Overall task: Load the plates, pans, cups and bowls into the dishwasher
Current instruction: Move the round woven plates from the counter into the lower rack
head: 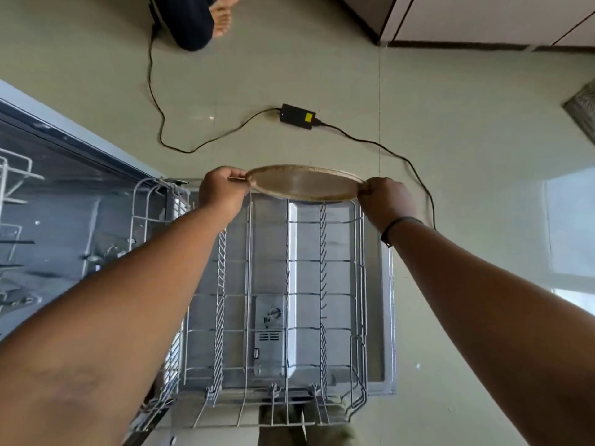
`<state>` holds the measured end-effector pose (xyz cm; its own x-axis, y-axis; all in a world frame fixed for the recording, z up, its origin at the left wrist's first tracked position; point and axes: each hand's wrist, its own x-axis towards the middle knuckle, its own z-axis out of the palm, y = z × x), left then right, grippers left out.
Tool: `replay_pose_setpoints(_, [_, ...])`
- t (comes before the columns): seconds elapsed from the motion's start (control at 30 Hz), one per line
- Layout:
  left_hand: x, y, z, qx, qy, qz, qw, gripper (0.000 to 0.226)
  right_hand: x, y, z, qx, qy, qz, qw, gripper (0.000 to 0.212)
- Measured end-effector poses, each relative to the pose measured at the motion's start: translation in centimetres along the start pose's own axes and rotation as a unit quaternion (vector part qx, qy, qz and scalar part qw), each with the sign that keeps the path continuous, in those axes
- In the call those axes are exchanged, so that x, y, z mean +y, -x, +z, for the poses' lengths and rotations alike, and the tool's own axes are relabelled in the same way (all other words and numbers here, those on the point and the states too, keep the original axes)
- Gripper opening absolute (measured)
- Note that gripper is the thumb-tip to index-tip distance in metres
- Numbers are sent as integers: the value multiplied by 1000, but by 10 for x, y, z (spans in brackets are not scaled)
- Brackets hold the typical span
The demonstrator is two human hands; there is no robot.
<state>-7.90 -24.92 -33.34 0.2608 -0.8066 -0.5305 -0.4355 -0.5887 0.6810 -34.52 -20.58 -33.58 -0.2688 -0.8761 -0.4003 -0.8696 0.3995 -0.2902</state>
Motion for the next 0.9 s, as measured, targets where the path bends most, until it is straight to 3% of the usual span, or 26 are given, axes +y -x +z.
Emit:
replay_pose_setpoints(0.23, [-22, -8, 16, -46, -31, -36, 998, 16, 3, -3, 23, -17, -12, -12, 1000, 25])
replay_pose_setpoints(0.47, [-21, 7, 31, -140, -96, 5, 985, 39, 11, 1, 28, -47, -89, 22, 995, 36])
replay_pose_setpoints(0.67, [-42, 51, 24, -186, -196, 29, 963, 41, 9, 24, 19, -10, -81, -23, 996, 42])
replay_pose_setpoints(0.9, [-79, 161, -21, -186, -235, 7, 954, 46, 0, 97, 19, -107, 14, -120, 987, 59])
